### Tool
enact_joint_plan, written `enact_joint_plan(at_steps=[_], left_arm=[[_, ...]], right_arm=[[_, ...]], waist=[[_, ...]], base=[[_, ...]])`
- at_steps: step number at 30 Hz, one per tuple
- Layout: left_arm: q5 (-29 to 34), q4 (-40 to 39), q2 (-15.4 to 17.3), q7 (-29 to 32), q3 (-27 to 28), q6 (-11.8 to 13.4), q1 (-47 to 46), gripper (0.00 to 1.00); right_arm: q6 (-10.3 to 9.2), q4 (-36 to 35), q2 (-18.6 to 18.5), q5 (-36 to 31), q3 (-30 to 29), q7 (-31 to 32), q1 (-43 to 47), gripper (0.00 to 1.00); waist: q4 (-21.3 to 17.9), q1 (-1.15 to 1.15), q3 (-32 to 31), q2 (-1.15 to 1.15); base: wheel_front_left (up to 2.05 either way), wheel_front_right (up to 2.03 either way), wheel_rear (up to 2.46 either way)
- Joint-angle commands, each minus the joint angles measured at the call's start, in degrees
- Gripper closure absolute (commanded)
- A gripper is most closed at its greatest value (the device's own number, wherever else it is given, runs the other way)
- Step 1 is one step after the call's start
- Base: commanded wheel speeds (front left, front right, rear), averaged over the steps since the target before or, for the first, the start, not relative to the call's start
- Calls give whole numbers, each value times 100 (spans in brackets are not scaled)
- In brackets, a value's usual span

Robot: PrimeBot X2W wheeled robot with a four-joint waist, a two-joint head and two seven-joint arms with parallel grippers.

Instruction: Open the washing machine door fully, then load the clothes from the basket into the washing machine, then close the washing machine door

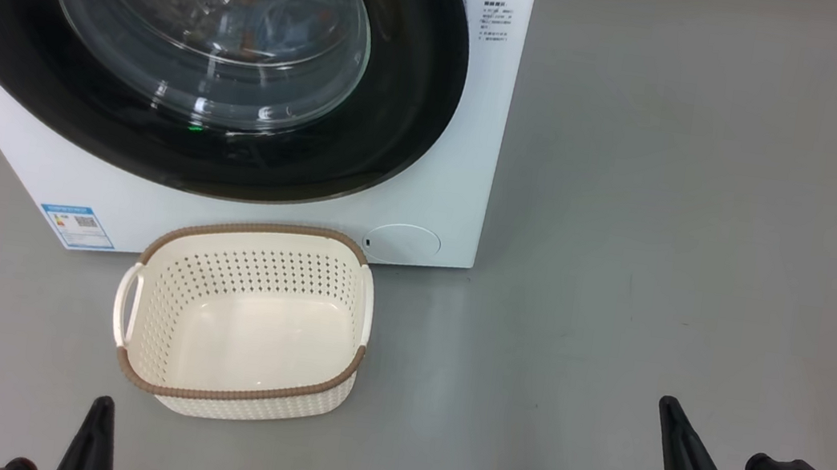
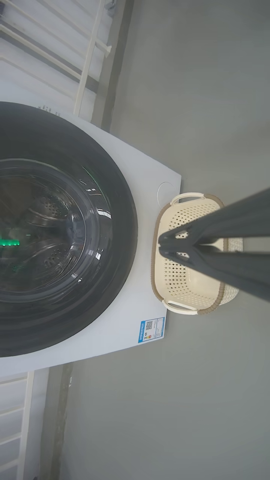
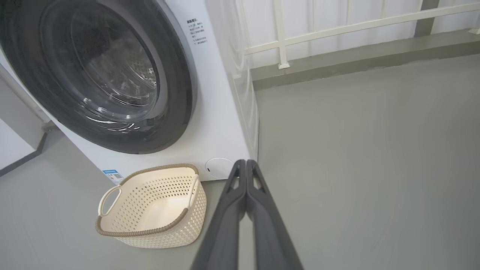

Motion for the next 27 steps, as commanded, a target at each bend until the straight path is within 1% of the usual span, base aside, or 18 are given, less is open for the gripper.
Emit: enact_joint_plan(at_steps=[1, 4, 27], left_arm=[[-225, -95, 67, 50, 35, -22, -84, 100], [-423, -74, 73, 98, 38, -29, -116, 100], [-1925, 71, 113, 480, 81, -88, -341, 100]], right_arm=[[-2, -148, -8, 236, -31, 39, -105, 100], [-3, -149, -7, 430, -45, 90, -113, 100], [-10, -190, 1, 1898, -157, 481, -139, 100]], waist=[[-1, 4, -6, 0], [-3, -2, -5, 0], [-16, -3, -73, 0]], base=[[0, 0, 0], [0, 0, 0], [0, 0, 0]])
